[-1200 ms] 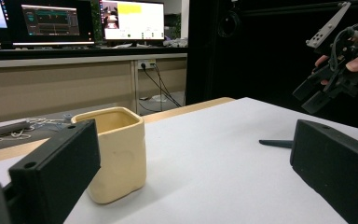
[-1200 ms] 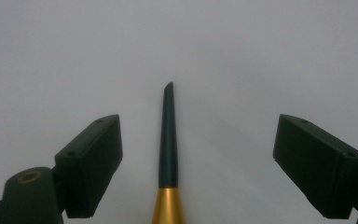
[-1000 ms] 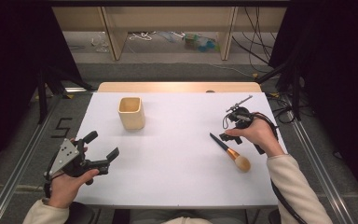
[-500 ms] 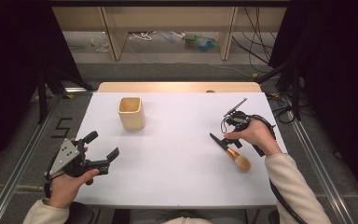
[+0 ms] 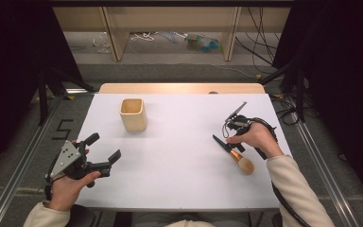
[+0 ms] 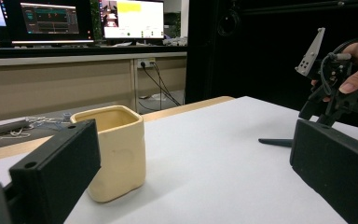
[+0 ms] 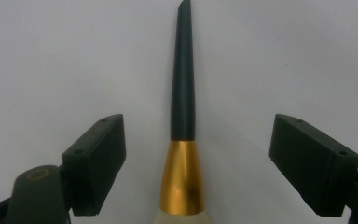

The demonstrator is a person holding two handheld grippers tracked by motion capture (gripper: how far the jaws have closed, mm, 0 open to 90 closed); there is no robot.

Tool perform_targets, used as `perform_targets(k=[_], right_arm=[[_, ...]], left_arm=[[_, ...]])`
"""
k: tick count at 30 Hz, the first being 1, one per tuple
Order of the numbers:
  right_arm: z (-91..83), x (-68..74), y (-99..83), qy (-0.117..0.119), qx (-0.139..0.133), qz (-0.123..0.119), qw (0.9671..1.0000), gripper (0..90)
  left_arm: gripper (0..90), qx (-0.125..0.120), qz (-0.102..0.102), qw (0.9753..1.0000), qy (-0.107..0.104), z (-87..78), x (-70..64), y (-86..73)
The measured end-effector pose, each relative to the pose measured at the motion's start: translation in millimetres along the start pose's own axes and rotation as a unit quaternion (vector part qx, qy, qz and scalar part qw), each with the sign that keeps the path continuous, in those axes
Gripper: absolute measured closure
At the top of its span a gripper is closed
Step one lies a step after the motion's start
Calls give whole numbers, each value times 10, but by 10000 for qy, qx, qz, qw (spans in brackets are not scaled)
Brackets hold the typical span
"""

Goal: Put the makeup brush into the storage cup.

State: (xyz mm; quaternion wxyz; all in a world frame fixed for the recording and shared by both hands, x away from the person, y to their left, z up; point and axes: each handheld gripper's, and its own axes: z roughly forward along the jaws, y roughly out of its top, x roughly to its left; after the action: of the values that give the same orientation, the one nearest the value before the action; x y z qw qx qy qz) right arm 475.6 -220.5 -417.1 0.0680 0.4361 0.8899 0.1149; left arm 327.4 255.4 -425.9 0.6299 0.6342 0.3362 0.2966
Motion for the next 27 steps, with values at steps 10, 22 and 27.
perform_targets(k=[10, 22, 27], right_arm=[[45, -1, -5, -25, 153, -53, 9999, 217], [135, 38, 12, 14, 547, -80, 9985, 264], [188, 43, 16, -9, 623, -128, 9980, 275]], left_arm=[[13, 9, -10, 10000, -7, 1, 1, -2], [14, 12, -7, 10000, 0, 4, 8, -4], [14, 9, -7, 10000, 1, 2, 7, -3]])
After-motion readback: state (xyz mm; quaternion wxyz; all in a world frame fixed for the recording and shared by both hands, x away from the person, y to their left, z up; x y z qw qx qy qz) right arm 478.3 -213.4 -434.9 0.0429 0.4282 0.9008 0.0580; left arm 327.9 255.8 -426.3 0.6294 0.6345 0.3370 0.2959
